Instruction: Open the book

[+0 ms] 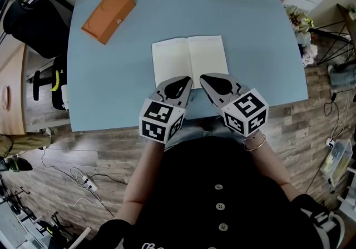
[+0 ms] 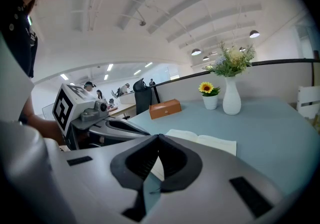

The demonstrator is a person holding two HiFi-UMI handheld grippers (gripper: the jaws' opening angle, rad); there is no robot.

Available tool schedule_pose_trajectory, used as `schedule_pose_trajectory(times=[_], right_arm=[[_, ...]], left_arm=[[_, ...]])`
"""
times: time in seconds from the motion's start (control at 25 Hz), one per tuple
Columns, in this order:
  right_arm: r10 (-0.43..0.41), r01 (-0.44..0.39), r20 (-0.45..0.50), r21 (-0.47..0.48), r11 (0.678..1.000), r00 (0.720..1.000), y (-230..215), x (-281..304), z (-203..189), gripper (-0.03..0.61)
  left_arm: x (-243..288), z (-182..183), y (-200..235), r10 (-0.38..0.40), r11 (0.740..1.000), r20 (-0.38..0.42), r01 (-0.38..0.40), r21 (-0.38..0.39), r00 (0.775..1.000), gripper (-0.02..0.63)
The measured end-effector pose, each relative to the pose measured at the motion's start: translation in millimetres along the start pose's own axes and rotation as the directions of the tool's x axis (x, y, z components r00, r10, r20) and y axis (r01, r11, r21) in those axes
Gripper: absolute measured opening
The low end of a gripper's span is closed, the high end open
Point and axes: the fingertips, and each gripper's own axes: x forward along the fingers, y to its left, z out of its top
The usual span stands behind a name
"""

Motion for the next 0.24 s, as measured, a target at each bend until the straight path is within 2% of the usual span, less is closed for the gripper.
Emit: schedule_pose_trajectory(times=[0.24], right_arm=[[0.001, -0.001, 0.001, 0.003, 1.000, 1.000, -2.9, 1.3, 0.0, 0.002]], left_arm=[[5.0, 0.2, 0.7, -0.005, 1.000, -0.005, 0.005, 0.000, 1.000, 0.011]])
